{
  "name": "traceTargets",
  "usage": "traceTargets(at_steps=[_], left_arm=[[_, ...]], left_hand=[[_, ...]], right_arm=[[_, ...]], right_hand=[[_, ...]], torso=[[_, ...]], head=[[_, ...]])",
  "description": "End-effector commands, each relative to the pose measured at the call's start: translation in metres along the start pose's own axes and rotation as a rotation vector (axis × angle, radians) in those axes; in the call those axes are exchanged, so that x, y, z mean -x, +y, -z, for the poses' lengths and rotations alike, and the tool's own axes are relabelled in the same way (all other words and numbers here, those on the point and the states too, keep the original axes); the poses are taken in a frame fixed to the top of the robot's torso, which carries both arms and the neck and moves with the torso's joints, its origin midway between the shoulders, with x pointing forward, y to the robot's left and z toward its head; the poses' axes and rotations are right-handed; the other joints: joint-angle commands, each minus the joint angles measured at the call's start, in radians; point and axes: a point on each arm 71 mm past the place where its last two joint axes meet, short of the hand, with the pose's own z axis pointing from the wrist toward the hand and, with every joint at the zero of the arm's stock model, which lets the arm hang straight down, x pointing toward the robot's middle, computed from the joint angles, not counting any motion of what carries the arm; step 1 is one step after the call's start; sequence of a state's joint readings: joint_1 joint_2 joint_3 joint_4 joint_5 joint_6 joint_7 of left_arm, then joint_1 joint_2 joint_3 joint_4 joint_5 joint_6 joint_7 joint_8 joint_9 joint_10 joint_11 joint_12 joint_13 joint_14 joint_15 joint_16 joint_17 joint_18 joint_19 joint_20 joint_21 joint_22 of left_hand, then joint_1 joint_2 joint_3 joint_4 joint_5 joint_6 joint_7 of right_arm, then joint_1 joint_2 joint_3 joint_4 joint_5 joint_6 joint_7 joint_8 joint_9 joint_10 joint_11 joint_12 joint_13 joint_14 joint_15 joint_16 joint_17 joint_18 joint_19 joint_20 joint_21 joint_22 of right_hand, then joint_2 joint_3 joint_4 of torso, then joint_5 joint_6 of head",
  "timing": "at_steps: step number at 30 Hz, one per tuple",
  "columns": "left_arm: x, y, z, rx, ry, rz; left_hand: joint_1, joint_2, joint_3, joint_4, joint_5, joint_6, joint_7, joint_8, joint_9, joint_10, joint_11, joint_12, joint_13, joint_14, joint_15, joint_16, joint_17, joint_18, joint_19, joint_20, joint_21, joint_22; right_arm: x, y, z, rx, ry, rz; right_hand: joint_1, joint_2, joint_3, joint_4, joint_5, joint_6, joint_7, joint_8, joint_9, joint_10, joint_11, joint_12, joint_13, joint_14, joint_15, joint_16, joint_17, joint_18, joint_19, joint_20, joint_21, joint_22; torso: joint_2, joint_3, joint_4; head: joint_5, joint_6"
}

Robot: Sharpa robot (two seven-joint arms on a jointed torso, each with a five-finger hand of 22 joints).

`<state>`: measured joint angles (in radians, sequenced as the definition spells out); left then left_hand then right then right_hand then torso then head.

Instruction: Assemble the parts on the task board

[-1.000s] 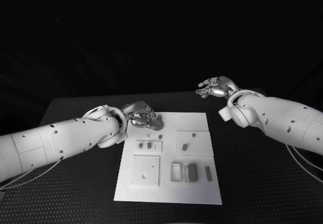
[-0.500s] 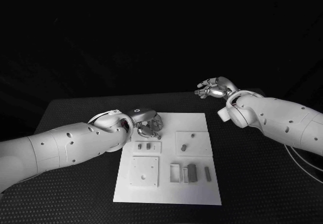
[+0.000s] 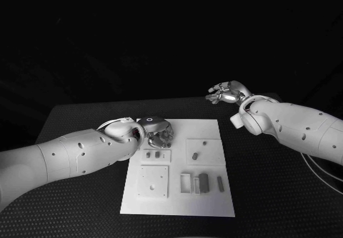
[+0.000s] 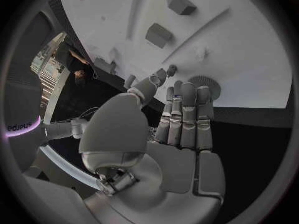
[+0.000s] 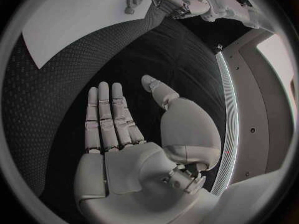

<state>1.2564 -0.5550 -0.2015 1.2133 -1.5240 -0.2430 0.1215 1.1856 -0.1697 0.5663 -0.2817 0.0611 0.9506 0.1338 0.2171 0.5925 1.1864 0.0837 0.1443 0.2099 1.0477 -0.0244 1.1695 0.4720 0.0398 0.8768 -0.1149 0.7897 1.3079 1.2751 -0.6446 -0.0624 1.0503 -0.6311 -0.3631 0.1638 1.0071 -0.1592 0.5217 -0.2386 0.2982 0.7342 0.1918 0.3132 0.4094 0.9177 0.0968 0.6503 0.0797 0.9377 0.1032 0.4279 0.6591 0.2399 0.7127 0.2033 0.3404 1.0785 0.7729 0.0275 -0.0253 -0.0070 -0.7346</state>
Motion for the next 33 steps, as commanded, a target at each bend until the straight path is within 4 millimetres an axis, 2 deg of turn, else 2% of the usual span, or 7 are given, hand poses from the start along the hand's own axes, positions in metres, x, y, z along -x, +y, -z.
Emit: traceTargets(at_steps=[1, 8, 15, 24, 33], left_arm=[[-0.002, -0.002, -0.002, -0.018, 0.021, -0.026], [-0.006, -0.005, -0.005, -0.024, 0.028, -0.022], [-0.008, -0.003, -0.006, -0.011, 0.033, -0.022], [-0.011, -0.004, -0.008, -0.019, 0.040, -0.020], [-0.015, -0.001, -0.009, -0.006, 0.055, -0.018]], left_hand=[[-0.002, 0.014, -0.003, 0.002, 0.003, -0.006, 0.001, -0.002, -0.003, 0.004, 0.004, -0.006, -0.002, 0.012, 0.001, 0.010, 0.002, 0.025, 0.009, -0.009, 0.009, 0.023], [0.001, 0.027, 0.003, 0.001, 0.005, 0.003, 0.003, 0.003, -0.008, 0.017, 0.000, -0.012, -0.002, 0.025, -0.003, 0.027, 0.006, 0.030, 0.016, -0.011, 0.023, 0.023], [-0.003, 0.035, 0.004, 0.004, 0.005, 0.006, 0.003, 0.005, -0.013, 0.022, -0.001, -0.018, -0.004, 0.033, -0.005, 0.039, 0.009, 0.032, 0.021, -0.013, 0.034, 0.023], [-0.006, 0.051, 0.008, 0.006, 0.006, 0.006, 0.006, 0.005, -0.019, 0.029, -0.002, -0.025, -0.005, 0.041, -0.006, 0.054, 0.013, 0.036, 0.026, -0.014, 0.046, 0.022], [-0.014, 0.064, 0.008, 0.010, 0.004, 0.006, 0.007, 0.005, -0.023, 0.031, -0.002, -0.031, -0.006, 0.044, -0.006, 0.062, 0.014, 0.037, 0.027, -0.014, 0.052, 0.022]], right_arm=[[-0.002, 0.002, 0.000, 0.014, 0.016, -0.004], [-0.004, 0.003, 0.000, 0.017, 0.018, -0.005], [-0.004, 0.003, 0.000, 0.018, 0.019, -0.005], [-0.005, 0.004, -0.001, 0.020, 0.020, -0.006], [-0.007, 0.005, 0.000, 0.023, 0.024, -0.008]], right_hand=[[-0.003, 0.003, -0.002, 0.001, 0.007, 0.012, 0.023, 0.005, -0.001, -0.120, 0.075, 0.007, -0.002, 0.000, 0.008, -0.004, 0.001, -0.011, 0.005, -0.002, -0.006, 0.001], [-0.003, 0.003, -0.002, 0.001, 0.007, 0.012, 0.024, 0.005, -0.002, -0.120, 0.075, 0.007, -0.002, 0.001, 0.009, -0.004, 0.002, -0.011, 0.005, -0.002, -0.007, 0.002], [-0.003, 0.003, -0.002, 0.001, 0.007, 0.012, 0.024, 0.005, -0.002, -0.120, 0.075, 0.007, -0.002, 0.001, 0.009, -0.004, 0.002, -0.011, 0.006, -0.002, -0.007, 0.002], [-0.003, 0.003, -0.002, 0.001, 0.007, 0.012, 0.024, 0.005, -0.002, -0.120, 0.075, 0.007, -0.002, 0.001, 0.009, -0.004, 0.002, -0.011, 0.006, -0.002, -0.008, 0.003], [-0.004, 0.003, -0.002, 0.001, 0.007, 0.012, 0.024, 0.005, -0.002, -0.120, 0.075, 0.007, -0.003, 0.001, 0.009, -0.004, 0.002, -0.011, 0.006, -0.002, -0.008, 0.004]], torso=[[0.001, -0.0006, -0.0006], [0.000, -0.0005, 0.0012], [-0.001, 0.0000, 0.0028], [-0.001, -0.0005, 0.0012], [0.000, 0.0010, 0.0000]], head=[[-0.002, -0.001], [-0.004, -0.005], [-0.003, -0.004], [-0.002, -0.006], [-0.003, -0.008]])
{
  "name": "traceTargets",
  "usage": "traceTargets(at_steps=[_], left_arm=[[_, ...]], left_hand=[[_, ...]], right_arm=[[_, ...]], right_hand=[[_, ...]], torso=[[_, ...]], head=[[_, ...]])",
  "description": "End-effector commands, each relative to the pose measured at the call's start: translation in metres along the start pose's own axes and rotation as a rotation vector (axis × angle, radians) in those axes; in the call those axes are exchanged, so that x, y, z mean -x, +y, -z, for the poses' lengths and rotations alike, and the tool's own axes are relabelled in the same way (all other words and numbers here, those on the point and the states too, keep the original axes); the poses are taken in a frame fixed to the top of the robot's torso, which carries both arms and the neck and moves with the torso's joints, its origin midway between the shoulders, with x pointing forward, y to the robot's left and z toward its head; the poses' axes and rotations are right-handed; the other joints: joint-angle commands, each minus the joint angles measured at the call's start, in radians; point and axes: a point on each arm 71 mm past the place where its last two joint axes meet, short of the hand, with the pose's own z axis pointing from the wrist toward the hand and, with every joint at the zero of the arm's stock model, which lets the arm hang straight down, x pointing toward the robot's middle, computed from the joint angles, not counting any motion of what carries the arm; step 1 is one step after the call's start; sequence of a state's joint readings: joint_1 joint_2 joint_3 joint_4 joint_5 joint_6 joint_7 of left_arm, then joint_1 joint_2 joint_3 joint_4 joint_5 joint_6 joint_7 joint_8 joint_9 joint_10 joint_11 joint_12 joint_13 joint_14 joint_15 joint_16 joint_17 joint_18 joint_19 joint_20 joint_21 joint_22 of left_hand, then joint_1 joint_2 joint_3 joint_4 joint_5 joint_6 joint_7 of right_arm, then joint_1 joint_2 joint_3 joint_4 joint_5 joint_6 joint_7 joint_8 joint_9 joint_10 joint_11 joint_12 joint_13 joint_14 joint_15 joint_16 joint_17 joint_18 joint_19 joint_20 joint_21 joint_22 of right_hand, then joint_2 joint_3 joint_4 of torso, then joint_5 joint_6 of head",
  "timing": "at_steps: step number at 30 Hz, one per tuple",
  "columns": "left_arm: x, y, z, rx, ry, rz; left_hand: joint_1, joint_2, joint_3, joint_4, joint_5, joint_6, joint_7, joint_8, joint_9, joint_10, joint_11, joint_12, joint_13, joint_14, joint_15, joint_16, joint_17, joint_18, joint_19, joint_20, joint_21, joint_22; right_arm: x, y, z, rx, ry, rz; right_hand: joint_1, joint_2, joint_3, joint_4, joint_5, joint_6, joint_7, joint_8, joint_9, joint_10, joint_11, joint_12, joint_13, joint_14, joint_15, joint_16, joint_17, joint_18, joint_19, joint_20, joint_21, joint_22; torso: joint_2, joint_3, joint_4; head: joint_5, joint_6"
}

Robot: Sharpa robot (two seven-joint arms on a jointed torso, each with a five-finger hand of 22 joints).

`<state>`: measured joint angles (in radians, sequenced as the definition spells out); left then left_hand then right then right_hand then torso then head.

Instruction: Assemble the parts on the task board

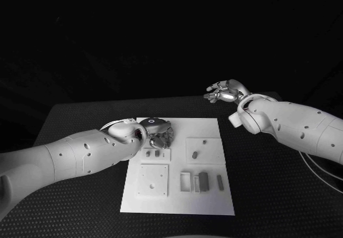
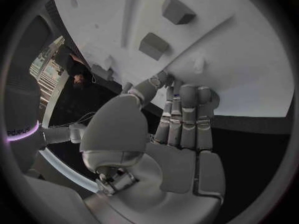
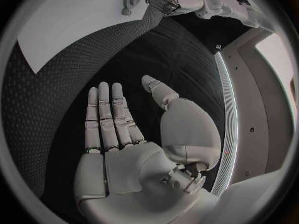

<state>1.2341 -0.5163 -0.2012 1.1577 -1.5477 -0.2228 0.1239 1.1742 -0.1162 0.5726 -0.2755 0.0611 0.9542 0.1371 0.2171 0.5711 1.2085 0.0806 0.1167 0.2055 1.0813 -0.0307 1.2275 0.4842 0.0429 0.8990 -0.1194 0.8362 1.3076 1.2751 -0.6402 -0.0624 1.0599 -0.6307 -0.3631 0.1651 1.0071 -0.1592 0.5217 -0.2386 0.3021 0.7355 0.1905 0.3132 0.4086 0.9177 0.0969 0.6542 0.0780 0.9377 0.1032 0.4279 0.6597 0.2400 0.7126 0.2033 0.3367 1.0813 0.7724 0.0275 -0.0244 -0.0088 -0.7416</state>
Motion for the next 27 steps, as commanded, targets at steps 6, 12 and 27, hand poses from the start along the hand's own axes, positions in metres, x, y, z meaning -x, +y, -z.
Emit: traceTargets(at_steps=[6, 12, 27], left_arm=[[-0.005, -0.003, -0.003, -0.017, 0.027, 0.001], [-0.008, -0.003, -0.004, -0.016, 0.033, 0.004], [-0.012, -0.005, -0.005, -0.023, 0.071, -0.013]], left_hand=[[-0.007, 0.019, 0.002, 0.006, 0.004, 0.005, 0.003, 0.007, -0.004, 0.014, 0.000, -0.005, -0.001, 0.013, -0.001, 0.011, 0.003, 0.035, 0.005, -0.010, 0.009, 0.022], [-0.010, 0.034, 0.003, 0.006, 0.003, 0.009, 0.001, 0.011, -0.006, 0.021, -0.003, -0.006, -0.001, 0.017, -0.003, 0.021, 0.005, 0.037, 0.008, -0.012, 0.016, 0.022], [-0.007, 0.049, 0.004, -0.008, 0.004, 0.056, -0.018, 0.038, -0.007, 0.079, -0.024, 0.007, 0.013, 0.033, -0.024, 0.056, 0.011, 0.037, 0.012, -0.024, 0.040, 0.021]], right_arm=[[-0.002, 0.002, 0.000, 0.014, 0.014, -0.003], [-0.002, 0.002, 0.000, 0.014, 0.014, -0.003], [-0.002, 0.002, 0.000, 0.015, 0.015, -0.003]], right_hand=[[-0.004, 0.003, -0.002, 0.001, 0.003, 0.010, 0.025, 0.006, -0.002, -0.120, 0.075, 0.004, -0.001, 0.001, 0.009, -0.004, 0.002, -0.011, 0.006, -0.002, -0.005, 0.001], [-0.004, 0.003, -0.002, 0.001, 0.003, 0.010, 0.025, 0.006, -0.002, -0.120, 0.075, 0.004, -0.002, 0.001, 0.009, -0.005, 0.002, -0.011, 0.007, -0.002, -0.005, 0.002], [-0.004, 0.003, -0.003, 0.001, 0.003, 0.011, 0.025, 0.006, -0.002, -0.120, 0.075, 0.004, -0.002, 0.001, 0.008, -0.005, 0.002, -0.011, 0.007, -0.002, -0.006, 0.003]], torso=[[0.001, 0.0008, 0.0004], [0.000, 0.0003, -0.0012], [0.000, 0.0004, 0.0004]], head=[[-0.003, -0.002], [-0.003, -0.004], [-0.008, -0.009]])
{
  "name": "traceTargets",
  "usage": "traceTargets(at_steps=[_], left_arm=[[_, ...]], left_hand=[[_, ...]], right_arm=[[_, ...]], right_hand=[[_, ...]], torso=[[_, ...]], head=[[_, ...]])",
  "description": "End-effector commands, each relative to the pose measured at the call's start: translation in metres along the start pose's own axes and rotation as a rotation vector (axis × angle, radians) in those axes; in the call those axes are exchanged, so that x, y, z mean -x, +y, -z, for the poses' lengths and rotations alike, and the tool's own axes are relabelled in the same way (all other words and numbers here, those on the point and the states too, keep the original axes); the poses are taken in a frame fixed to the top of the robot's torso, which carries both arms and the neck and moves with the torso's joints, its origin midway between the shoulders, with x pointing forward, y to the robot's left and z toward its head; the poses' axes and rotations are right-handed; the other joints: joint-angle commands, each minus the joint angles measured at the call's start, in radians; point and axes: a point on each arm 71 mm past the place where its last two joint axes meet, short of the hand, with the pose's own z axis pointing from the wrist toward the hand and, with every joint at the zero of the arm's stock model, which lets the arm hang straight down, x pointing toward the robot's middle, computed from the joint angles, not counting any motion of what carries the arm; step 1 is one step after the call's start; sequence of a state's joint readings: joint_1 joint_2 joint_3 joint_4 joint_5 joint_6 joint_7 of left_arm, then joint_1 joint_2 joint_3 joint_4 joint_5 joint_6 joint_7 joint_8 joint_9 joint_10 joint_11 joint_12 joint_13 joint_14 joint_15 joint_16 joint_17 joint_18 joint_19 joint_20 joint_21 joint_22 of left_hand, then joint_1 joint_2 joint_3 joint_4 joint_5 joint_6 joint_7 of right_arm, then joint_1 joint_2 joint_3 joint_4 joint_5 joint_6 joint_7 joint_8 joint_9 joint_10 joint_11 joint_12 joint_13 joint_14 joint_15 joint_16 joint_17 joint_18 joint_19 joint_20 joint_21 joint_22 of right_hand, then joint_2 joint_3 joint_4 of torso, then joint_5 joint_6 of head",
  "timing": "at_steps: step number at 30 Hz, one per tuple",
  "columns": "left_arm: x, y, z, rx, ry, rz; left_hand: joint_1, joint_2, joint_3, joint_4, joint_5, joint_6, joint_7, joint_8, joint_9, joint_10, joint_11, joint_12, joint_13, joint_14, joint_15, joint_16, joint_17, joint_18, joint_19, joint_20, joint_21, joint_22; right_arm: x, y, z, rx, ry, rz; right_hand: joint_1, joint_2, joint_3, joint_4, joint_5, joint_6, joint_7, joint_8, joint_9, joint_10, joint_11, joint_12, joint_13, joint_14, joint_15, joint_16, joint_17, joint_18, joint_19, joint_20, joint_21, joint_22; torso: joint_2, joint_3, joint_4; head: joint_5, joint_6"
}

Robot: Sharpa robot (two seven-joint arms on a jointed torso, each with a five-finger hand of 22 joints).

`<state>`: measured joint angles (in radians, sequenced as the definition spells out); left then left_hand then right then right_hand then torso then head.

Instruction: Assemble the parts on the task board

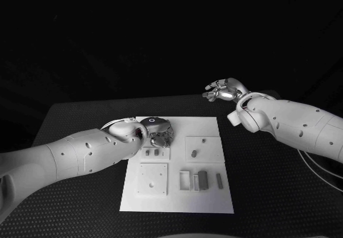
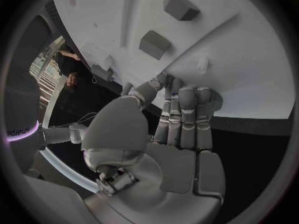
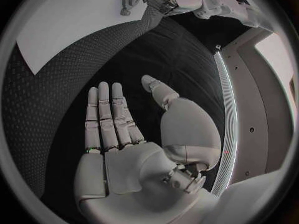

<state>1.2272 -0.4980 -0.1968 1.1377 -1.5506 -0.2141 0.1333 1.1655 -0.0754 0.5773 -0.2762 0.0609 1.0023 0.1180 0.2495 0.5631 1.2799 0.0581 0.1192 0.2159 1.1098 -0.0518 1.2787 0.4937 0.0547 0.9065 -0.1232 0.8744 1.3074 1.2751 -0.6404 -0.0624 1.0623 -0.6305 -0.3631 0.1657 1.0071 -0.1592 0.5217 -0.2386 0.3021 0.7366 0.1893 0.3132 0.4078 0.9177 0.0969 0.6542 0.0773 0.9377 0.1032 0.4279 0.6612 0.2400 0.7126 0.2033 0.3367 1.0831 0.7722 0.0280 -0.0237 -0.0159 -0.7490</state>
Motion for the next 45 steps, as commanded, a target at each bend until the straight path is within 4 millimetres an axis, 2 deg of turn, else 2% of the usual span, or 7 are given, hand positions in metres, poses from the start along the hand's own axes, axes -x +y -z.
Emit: traceTargets(at_steps=[1, 8, 15, 26, 35, 42, 45], left_arm=[[-0.010, -0.002, 0.000, -0.013, 0.064, -0.016], [-0.014, -0.001, 0.000, -0.009, 0.071, -0.038], [-0.018, 0.000, 0.001, -0.009, 0.063, -0.038], [-0.014, -0.002, 0.005, -0.025, -0.022, -0.001], [0.001, 0.000, 0.013, -0.025, -0.142, 0.111], [0.009, 0.003, 0.018, -0.018, -0.158, 0.163], [0.013, 0.004, 0.021, -0.013, -0.171, 0.192]], left_hand=[[0.002, 0.008, -0.001, -0.007, 0.004, 0.008, 0.000, 0.006, 0.001, 0.008, -0.002, 0.005, 0.003, 0.005, -0.003, 0.005, 0.001, 0.025, 0.004, -0.021, 0.002, 0.021], [0.026, 0.006, 0.006, -0.013, 0.014, 0.030, -0.008, 0.016, 0.000, 0.029, -0.012, 0.009, 0.008, 0.019, -0.013, 0.014, 0.001, 0.024, 0.003, -0.027, 0.005, 0.020], [0.038, 0.006, 0.011, -0.012, 0.027, 0.036, -0.008, 0.017, -0.008, 0.032, -0.010, -0.008, 0.005, 0.049, -0.011, -0.019, -0.027, 0.019, 0.011, -0.033, -0.003, 0.009], [0.034, 0.022, 0.013, -0.011, 0.034, 0.061, -0.017, 0.029, -0.010, 0.064, -0.021, -0.010, 0.007, 0.088, -0.022, -0.036, -0.042, 0.019, 0.037, -0.042, -0.004, 0.003], [0.025, 0.023, 0.019, -0.010, 0.036, 0.069, -0.020, 0.033, -0.012, 0.076, -0.024, -0.016, 0.006, 0.088, -0.025, -0.052, -0.051, 0.017, 0.041, -0.045, -0.010, -0.001], [0.025, 0.023, 0.022, -0.010, 0.035, 0.070, -0.020, 0.033, -0.013, 0.078, -0.025, -0.019, 0.006, 0.093, -0.027, -0.052, -0.051, 0.016, 0.039, -0.045, -0.013, -0.002], [0.025, 0.023, 0.022, -0.010, 0.035, 0.070, -0.020, 0.033, -0.014, 0.078, -0.025, -0.019, 0.006, 0.094, -0.027, -0.052, -0.051, 0.016, 0.040, -0.046, -0.013, -0.002]], right_arm=[[-0.001, 0.001, 0.000, 0.013, 0.013, -0.002], [-0.002, 0.001, 0.000, 0.013, 0.013, -0.002], [-0.001, 0.001, 0.000, 0.013, 0.012, -0.002], [-0.002, 0.002, 0.000, 0.014, 0.012, -0.002], [0.000, 0.000, 0.000, 0.011, 0.008, -0.001], [0.001, 0.000, 0.001, 0.011, 0.007, 0.000], [0.002, -0.001, 0.001, 0.010, 0.006, 0.000]], right_hand=[[-0.004, 0.003, -0.003, 0.001, 0.003, 0.009, 0.026, 0.006, -0.001, -0.120, 0.075, 0.004, -0.001, 0.001, 0.008, -0.005, 0.001, -0.011, 0.007, -0.002, -0.006, 0.001], [-0.004, 0.003, -0.003, 0.001, 0.003, 0.009, 0.026, 0.006, -0.001, -0.120, 0.075, 0.004, -0.001, 0.001, 0.008, -0.005, 0.001, -0.011, 0.007, -0.002, -0.007, 0.001], [-0.004, 0.004, -0.003, 0.001, 0.003, 0.009, 0.026, 0.006, -0.002, -0.120, 0.075, 0.005, -0.002, 0.001, 0.008, -0.005, 0.001, -0.011, 0.007, -0.002, -0.007, 0.002], [-0.005, 0.004, -0.003, 0.001, 0.003, 0.009, 0.026, 0.006, -0.002, -0.120, 0.075, 0.005, -0.002, 0.001, 0.008, -0.005, 0.001, -0.011, 0.007, -0.002, -0.008, 0.002], [-0.004, 0.004, -0.003, 0.001, 0.004, 0.009, 0.026, 0.007, -0.002, -0.120, 0.075, 0.005, -0.002, 0.001, 0.008, -0.006, 0.002, -0.011, 0.008, -0.002, -0.009, 0.003], [-0.004, 0.003, -0.003, 0.000, 0.004, 0.009, 0.026, 0.007, -0.002, -0.121, 0.075, 0.005, -0.002, 0.001, 0.008, -0.006, 0.002, -0.011, 0.008, -0.002, -0.009, 0.003], [-0.004, 0.003, -0.003, 0.000, 0.004, 0.009, 0.026, 0.007, -0.002, -0.121, 0.075, 0.005, -0.003, 0.001, 0.008, -0.006, 0.002, -0.011, 0.008, -0.002, -0.009, 0.004]], torso=[[0.000, -0.0001, -0.0003], [0.000, -0.0002, -0.0001], [0.001, -0.0003, -0.0003], [0.000, -0.0001, -0.0004], [0.000, 0.0001, -0.0017], [-0.001, 0.0011, 0.0012], [-0.001, 0.0002, 0.0018]], head=[[-0.001, -0.001], [-0.002, -0.003], [-0.002, -0.002], [-0.002, 0.000], [-0.002, 0.006], [-0.003, 0.008], [-0.002, 0.009]])
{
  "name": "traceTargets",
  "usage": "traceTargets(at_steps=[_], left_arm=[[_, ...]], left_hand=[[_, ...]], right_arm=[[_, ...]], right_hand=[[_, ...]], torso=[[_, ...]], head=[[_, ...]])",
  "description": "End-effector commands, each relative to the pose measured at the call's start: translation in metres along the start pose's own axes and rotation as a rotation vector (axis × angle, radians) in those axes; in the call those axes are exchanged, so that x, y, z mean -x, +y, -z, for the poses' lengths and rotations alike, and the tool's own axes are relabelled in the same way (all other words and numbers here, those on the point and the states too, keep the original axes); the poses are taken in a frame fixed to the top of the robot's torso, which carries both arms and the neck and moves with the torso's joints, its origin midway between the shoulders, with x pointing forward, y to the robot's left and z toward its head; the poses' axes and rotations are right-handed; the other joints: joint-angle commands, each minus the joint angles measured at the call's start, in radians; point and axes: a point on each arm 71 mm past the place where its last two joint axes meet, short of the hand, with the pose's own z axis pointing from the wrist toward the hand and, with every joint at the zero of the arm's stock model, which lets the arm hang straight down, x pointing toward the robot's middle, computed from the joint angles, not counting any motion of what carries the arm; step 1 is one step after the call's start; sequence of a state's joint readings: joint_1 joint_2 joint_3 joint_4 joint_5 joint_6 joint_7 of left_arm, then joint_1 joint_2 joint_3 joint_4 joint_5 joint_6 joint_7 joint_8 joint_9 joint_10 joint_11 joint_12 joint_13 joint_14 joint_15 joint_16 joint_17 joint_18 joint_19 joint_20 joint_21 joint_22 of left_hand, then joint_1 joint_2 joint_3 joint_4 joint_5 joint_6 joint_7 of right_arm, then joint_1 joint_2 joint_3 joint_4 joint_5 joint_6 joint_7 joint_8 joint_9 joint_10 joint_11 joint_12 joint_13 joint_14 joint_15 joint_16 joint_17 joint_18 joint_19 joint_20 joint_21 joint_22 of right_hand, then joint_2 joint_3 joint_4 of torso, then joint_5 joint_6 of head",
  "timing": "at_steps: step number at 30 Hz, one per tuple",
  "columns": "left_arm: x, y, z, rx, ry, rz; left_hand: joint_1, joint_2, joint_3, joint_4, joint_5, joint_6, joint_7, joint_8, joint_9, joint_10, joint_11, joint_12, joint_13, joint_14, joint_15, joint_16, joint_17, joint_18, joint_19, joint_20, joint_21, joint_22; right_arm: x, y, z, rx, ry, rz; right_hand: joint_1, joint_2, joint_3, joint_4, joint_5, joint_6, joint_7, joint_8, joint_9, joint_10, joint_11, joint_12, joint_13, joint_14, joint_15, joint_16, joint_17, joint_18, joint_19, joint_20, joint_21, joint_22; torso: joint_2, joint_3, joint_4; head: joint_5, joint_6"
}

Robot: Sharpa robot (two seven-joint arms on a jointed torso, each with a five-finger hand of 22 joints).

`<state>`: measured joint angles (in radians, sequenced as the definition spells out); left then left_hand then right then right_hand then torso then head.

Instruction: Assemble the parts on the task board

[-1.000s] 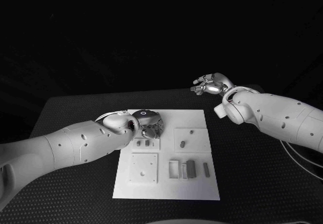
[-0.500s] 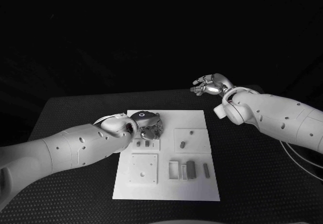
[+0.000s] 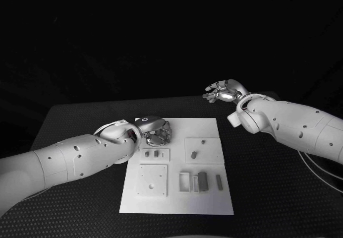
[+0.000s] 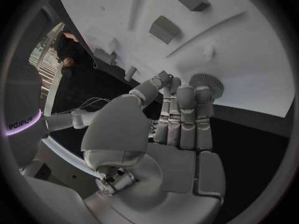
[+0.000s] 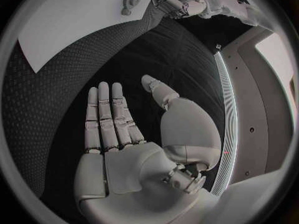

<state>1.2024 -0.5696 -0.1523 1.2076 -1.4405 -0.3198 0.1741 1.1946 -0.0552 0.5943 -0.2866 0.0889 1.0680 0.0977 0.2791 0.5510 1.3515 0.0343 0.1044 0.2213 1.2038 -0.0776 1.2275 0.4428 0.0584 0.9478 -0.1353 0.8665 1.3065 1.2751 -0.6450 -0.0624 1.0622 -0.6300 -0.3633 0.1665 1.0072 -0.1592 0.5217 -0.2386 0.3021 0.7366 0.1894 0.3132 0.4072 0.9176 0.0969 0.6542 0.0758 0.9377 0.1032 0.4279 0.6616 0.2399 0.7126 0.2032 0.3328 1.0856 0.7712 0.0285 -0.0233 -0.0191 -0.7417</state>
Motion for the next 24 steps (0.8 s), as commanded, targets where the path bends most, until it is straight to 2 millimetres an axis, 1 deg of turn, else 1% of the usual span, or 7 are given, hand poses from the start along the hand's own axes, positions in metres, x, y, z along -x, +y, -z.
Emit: traceTargets(at_steps=[1, 5, 8, 10, 17, 21, 24], left_arm=[[0.006, -0.001, 0.002, -0.003, -0.030, 0.068], [0.012, 0.003, 0.008, 0.011, -0.029, 0.089], [0.015, 0.009, 0.016, 0.023, -0.012, 0.091], [0.017, 0.017, 0.023, 0.041, -0.004, 0.088], [0.019, 0.032, 0.036, 0.085, 0.012, 0.084], [0.018, 0.036, 0.039, 0.098, 0.027, 0.090], [0.018, 0.038, 0.040, 0.102, 0.037, 0.080]], left_hand=[[-0.005, 0.003, 0.005, 0.000, 0.006, 0.004, 0.000, 0.003, -0.002, 0.007, -0.001, -0.005, 0.000, 0.001, -0.001, 0.000, 0.000, 0.012, -0.001, -0.034, -0.005, -0.001], [-0.005, 0.003, 0.006, 0.000, 0.006, 0.004, 0.000, 0.003, -0.002, 0.007, -0.002, -0.006, 0.000, 0.003, -0.002, 0.001, 0.000, 0.012, 0.001, -0.035, -0.004, -0.001], [-0.004, 0.003, 0.007, 0.000, 0.006, 0.004, 0.000, 0.003, -0.002, 0.008, -0.002, -0.007, 0.000, 0.004, -0.002, 0.002, 0.001, 0.012, 0.002, -0.035, -0.004, -0.001], [-0.003, 0.002, 0.008, -0.001, 0.007, 0.005, 0.000, 0.004, -0.002, 0.009, -0.002, -0.007, 0.000, 0.005, -0.002, 0.002, 0.001, 0.012, 0.002, -0.036, -0.004, -0.001], [-0.003, 0.001, 0.008, -0.001, 0.008, 0.005, 0.000, 0.004, -0.003, 0.010, -0.003, -0.007, 0.000, 0.006, -0.003, 0.003, 0.001, 0.011, 0.003, -0.036, -0.004, -0.001], [-0.003, 0.001, 0.008, -0.001, 0.008, 0.005, 0.000, 0.004, -0.003, 0.011, -0.003, -0.008, 0.000, 0.006, -0.003, 0.003, 0.001, 0.011, 0.002, -0.036, -0.005, -0.001], [-0.003, 0.001, 0.009, -0.001, 0.008, 0.005, 0.000, 0.004, -0.003, 0.011, -0.003, -0.008, 0.000, 0.006, -0.003, 0.003, 0.001, 0.011, 0.002, -0.036, -0.005, -0.001]], right_arm=[[0.000, 0.001, 0.000, 0.012, 0.009, -0.001], [0.001, 0.000, 0.001, 0.010, 0.008, 0.000], [0.002, -0.001, 0.001, 0.009, 0.007, 0.000], [0.003, -0.001, 0.002, 0.008, 0.005, 0.000], [0.004, -0.002, 0.002, 0.007, 0.003, 0.001], [0.004, -0.002, 0.003, 0.006, 0.004, 0.001], [0.004, -0.002, 0.003, 0.006, 0.003, 0.001]], right_hand=[[-0.004, 0.003, -0.003, 0.000, 0.004, 0.009, 0.026, 0.007, -0.002, -0.121, 0.075, 0.005, -0.001, 0.001, 0.008, -0.006, 0.001, -0.011, 0.008, -0.002, -0.006, 0.001], [-0.004, 0.003, -0.003, 0.000, 0.004, 0.009, 0.026, 0.007, -0.002, -0.121, 0.075, 0.005, -0.001, 0.001, 0.008, -0.006, 0.002, -0.011, 0.008, -0.002, -0.006, 0.002], [-0.004, 0.003, -0.003, 0.000, 0.004, 0.009, 0.026, 0.007, -0.002, -0.121, 0.075, 0.005, -0.001, 0.001, 0.008, -0.006, 0.002, -0.011, 0.008, -0.002, -0.006, 0.002], [-0.004, 0.003, -0.003, 0.000, 0.004, 0.009, 0.026, 0.007, -0.002, -0.121, 0.075, 0.005, -0.001, 0.001, 0.008, -0.006, 0.002, -0.011, 0.008, -0.002, -0.006, 0.002], [-0.004, 0.003, -0.003, -0.001, 0.004, 0.009, 0.026, 0.007, -0.002, -0.121, 0.075, 0.006, -0.002, 0.001, 0.008, -0.006, 0.002, -0.011, 0.008, -0.002, -0.007, 0.002], [-0.004, 0.003, -0.003, -0.001, 0.004, 0.009, 0.026, 0.007, -0.002, -0.121, 0.075, 0.006, -0.002, 0.001, 0.008, -0.006, 0.002, -0.011, 0.008, -0.002, -0.007, 0.003], [-0.004, 0.003, -0.003, -0.001, 0.004, 0.009, 0.026, 0.007, -0.002, -0.121, 0.075, 0.006, -0.002, 0.001, 0.008, -0.006, 0.002, -0.011, 0.008, -0.002, -0.008, 0.003]], torso=[[0.001, -0.0008, 0.0012], [0.001, -0.0011, 0.0022], [0.000, 0.0003, 0.0015], [0.000, 0.0004, 0.0027], [0.000, -0.0008, 0.0041], [0.001, -0.0021, 0.0029], [0.001, -0.0016, 0.0016]], head=[[0.001, 0.002], [0.003, 0.001], [0.004, 0.003], [0.004, 0.003], [0.003, 0.003], [0.003, 0.001], [0.006, 0.001]])
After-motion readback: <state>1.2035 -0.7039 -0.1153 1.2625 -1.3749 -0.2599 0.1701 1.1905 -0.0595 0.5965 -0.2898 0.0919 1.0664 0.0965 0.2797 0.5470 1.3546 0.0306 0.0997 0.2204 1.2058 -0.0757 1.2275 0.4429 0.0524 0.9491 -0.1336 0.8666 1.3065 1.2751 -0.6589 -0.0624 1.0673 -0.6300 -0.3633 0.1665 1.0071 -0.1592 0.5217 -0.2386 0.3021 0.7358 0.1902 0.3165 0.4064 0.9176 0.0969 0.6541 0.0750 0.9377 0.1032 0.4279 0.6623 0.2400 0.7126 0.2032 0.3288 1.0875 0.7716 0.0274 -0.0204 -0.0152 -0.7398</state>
